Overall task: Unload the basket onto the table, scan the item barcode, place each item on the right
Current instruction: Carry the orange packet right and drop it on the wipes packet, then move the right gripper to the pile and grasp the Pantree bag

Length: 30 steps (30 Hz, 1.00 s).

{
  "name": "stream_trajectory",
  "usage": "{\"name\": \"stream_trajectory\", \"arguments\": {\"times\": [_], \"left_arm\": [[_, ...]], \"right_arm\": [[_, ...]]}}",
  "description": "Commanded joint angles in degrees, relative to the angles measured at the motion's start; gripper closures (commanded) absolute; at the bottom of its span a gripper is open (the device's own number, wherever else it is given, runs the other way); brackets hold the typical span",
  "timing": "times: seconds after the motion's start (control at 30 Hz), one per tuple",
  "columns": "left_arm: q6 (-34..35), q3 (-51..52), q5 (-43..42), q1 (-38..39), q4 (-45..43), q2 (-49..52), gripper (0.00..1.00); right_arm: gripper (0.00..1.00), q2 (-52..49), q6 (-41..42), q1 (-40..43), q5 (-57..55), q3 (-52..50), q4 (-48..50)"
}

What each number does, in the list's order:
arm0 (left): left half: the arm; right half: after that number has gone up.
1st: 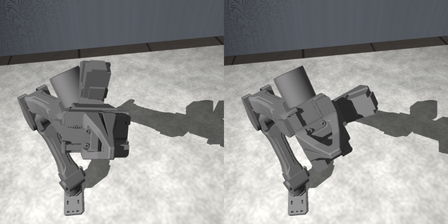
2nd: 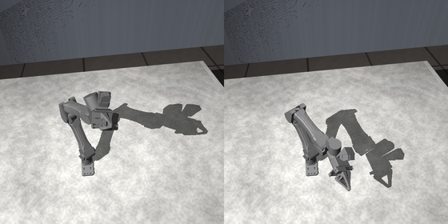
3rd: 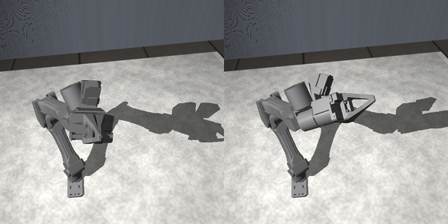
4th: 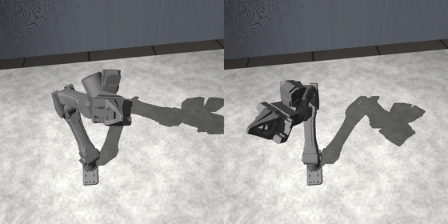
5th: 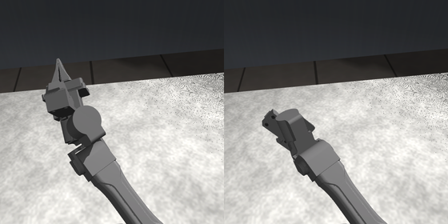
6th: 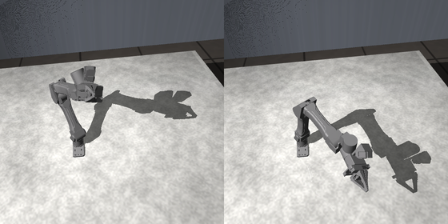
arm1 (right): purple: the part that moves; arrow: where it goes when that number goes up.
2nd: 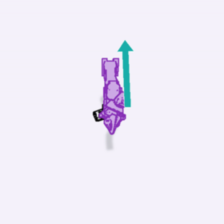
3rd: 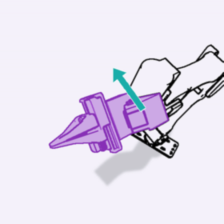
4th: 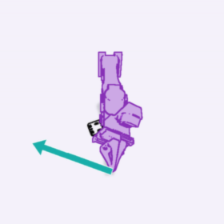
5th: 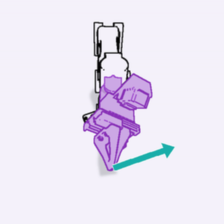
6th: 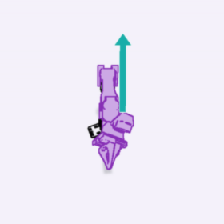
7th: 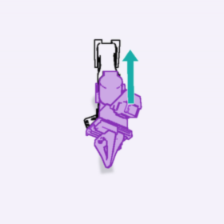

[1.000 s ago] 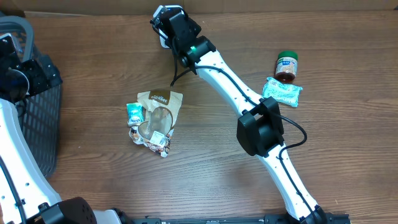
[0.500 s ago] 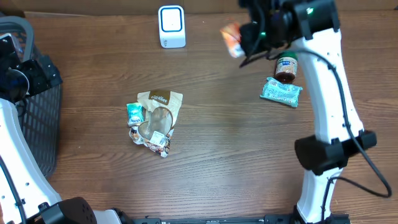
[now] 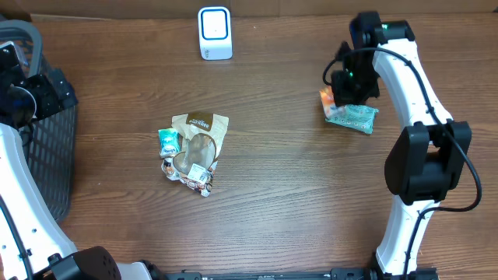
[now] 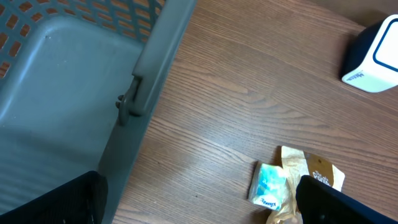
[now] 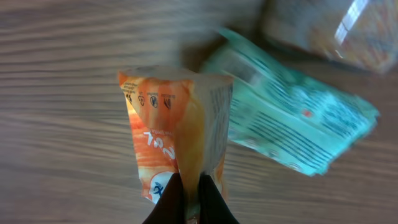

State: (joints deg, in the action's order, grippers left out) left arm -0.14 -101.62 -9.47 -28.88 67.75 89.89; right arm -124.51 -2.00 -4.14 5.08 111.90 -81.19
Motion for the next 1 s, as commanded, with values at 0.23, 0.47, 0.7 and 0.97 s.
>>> {"name": "stream_trajectory", "arguments": {"times": [0.23,0.47,0.7,0.97], "left_arm": [[0.52,-1.07,-0.63,0.02,-0.04,-0.31,0.0],[0.52,-1.07,-0.63,0.02,-0.04,-0.31,0.0],[0.52,-1.07,-0.63,0.02,-0.04,-0.31,0.0],[0.52,-1.07,-0.63,0.02,-0.04,-0.31,0.01]], "right_arm": [[0.0,0.61,2.69,4.31,-3.52,-1.31,1.05],[0.0,0.63,2.67,2.99,7.45,0.83,-2.25],[0.0,0.61,2.69,-2.47,21.05,1.75,-3.8],[0.14,0.61,2.8,-13.88,30.27,1.64,6.62]]}}
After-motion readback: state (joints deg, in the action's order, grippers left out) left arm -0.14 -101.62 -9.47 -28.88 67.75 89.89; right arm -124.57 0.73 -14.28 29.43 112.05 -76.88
